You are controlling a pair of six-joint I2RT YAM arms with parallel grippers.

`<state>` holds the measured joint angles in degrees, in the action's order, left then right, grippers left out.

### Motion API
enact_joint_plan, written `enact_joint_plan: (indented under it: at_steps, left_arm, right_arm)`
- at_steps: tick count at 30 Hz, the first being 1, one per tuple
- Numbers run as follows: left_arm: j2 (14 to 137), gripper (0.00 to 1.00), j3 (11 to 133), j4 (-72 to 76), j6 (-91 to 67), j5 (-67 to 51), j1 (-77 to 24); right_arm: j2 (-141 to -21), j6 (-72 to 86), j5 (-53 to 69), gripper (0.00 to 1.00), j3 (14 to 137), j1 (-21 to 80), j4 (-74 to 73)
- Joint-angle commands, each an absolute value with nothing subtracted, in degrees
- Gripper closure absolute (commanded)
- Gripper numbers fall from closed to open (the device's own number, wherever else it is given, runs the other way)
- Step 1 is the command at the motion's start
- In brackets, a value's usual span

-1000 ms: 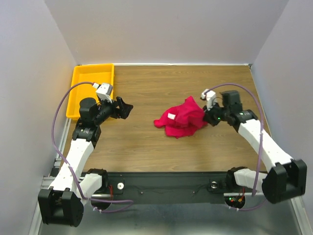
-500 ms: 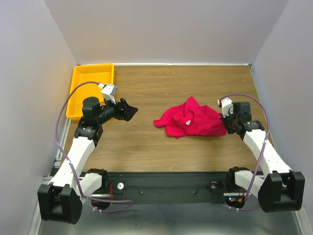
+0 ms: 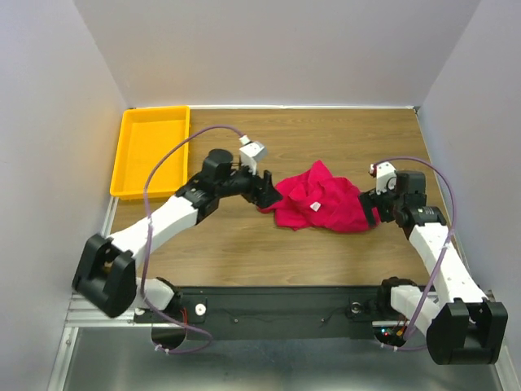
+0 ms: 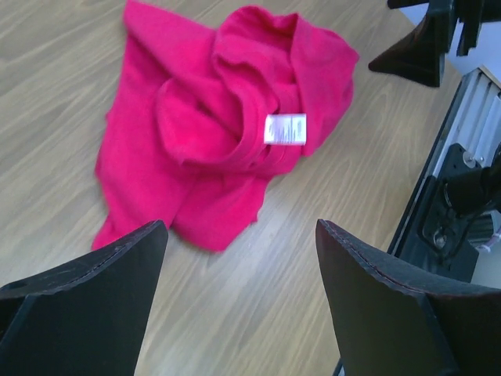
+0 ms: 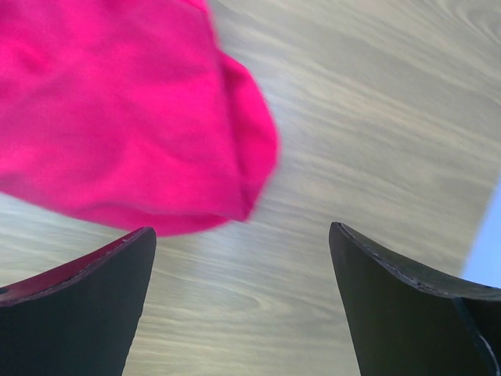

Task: Fold and stack the t-shirts
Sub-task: Flatten the tshirt out

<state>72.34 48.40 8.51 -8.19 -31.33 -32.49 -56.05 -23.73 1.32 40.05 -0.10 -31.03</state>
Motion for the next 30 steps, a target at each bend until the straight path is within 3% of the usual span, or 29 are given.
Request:
enact_joint_plan:
  at_steps: [1,11,30]
  left_arm:
    - [80.7,0.12,59.0,12.4,-7.7,-28.8,-37.6]
    - [103.2,0.23,77.6,9.8,-23.7,-21.7,-42.1]
    - [123.5,0.26,100.2,0.1,-18.4,-23.4,-45.7]
  right_arm:
    - [-55.9,-21.9,11.7,0.02,42.6,-2.6,-29.3]
    - [-60.5,-14.2,19.2,0.02,45.4,-7.5,-24.6]
    - [-64.2,-8.9,29.4,0.03,43.4,-15.6,-18.7]
